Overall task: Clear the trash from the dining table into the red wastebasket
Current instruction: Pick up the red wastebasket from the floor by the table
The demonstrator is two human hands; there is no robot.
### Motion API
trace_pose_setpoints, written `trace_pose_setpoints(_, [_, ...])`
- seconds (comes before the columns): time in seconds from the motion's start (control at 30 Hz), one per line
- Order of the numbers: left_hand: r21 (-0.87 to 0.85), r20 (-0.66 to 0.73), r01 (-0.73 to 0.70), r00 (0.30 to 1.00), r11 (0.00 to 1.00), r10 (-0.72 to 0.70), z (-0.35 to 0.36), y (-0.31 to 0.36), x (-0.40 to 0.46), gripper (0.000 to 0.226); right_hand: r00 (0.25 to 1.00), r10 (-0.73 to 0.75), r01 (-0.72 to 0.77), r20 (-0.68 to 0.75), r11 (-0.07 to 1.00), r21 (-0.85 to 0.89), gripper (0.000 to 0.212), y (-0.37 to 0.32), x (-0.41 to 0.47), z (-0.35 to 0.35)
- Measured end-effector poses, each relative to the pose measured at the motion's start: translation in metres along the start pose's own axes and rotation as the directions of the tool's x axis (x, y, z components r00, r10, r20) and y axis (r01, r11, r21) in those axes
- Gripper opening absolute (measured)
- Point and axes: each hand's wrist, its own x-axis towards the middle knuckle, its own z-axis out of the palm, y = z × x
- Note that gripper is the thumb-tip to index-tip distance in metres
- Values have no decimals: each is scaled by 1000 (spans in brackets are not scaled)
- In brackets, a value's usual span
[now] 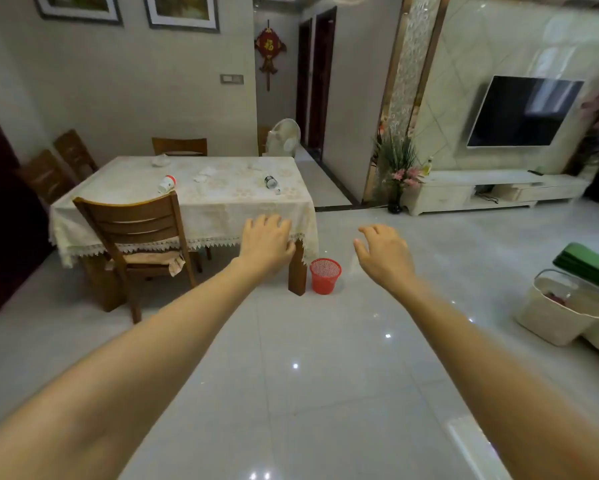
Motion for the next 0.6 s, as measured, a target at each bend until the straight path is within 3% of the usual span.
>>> trace_pose_setpoints(0.1, [-26,-31,-12,999,1000,11,10,18,59,45,999,17,-17,-31,1000,24,42,28,53,6])
trace_pose_setpoints(0.27, [-51,35,-27,999,998,29,63,33,118,44,999,22,-23,46,999,24,41,59,110,49])
trace_pose_setpoints(0.47, [-63,138,-6,990,998,14,152,16,192,46,988,24,-30,150,999,36,40,97,180,142])
trace_pose_setpoints(0.6, [-68,147,17,989,998,-7,193,-7,268,43,990,47,-48,137,999,8,38,118,257,181])
